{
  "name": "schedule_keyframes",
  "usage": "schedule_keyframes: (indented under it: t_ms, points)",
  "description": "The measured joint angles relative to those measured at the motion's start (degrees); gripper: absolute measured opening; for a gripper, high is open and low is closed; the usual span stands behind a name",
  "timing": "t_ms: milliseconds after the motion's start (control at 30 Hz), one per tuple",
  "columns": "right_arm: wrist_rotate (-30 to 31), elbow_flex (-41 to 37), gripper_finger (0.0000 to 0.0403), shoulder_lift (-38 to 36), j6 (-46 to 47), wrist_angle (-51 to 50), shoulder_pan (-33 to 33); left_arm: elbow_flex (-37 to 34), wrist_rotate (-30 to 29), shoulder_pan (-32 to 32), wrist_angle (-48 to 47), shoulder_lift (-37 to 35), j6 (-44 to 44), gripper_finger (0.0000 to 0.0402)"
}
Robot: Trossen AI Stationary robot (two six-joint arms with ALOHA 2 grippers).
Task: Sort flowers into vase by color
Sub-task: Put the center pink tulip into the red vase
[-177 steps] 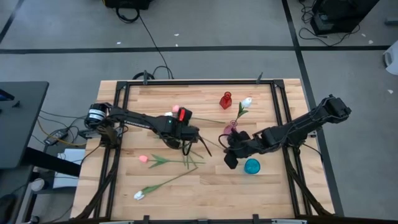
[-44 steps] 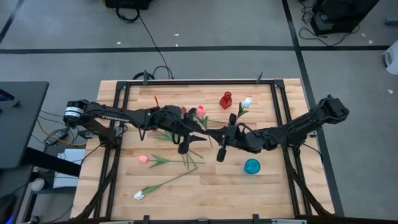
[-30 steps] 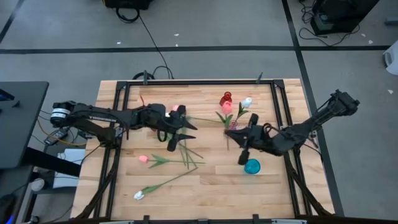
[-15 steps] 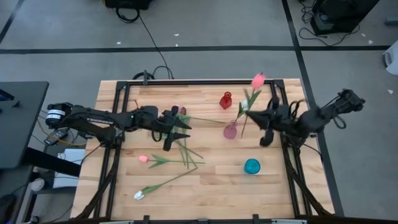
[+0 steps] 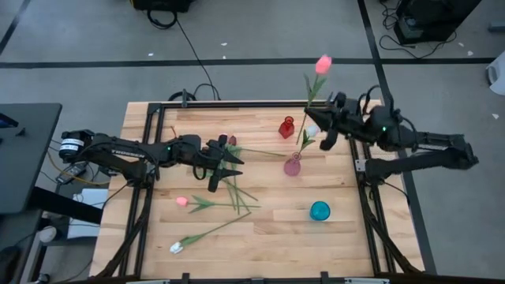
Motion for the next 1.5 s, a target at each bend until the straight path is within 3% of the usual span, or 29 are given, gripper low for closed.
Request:
schedule_keyframes:
  t_ms: [267,567,800,967,1200,1500]
  points:
    - [-19.27,-0.29,0.0003,4.43,1.6,0.31,-17.71,0.0,-1.94,0.0,0.02,0.0,1.37,0.0167]
    - [-34.27,-0.5,0.0003,14.22,2.42,8.94,-30.15,0.02,-2.91,-0.02,-1.17,0.04,1.09,0.0167]
    - [-33.88,-3.22,0.0003,20.43,1.4,16.3,-34.09,0.02,-3.75,-0.03,-4.63,-3.5,0.58,0.0167]
    - [-30.58,-7.4,0.0003,21.67,-1.37,22.49,-34.82,0.11,-13.04,0.28,-12.9,-11.44,3.78,0.0167]
    - [-29.31,-11.73,0.0003,21.62,-4.9,23.2,-34.97,0.08,-17.84,0.26,-22.82,-13.29,4.21,0.0167]
    - [-26.06,-19.73,0.0003,21.62,-3.68,41.45,-34.86,0.07,-20.37,0.15,-24.72,-16.27,4.3,0.0168]
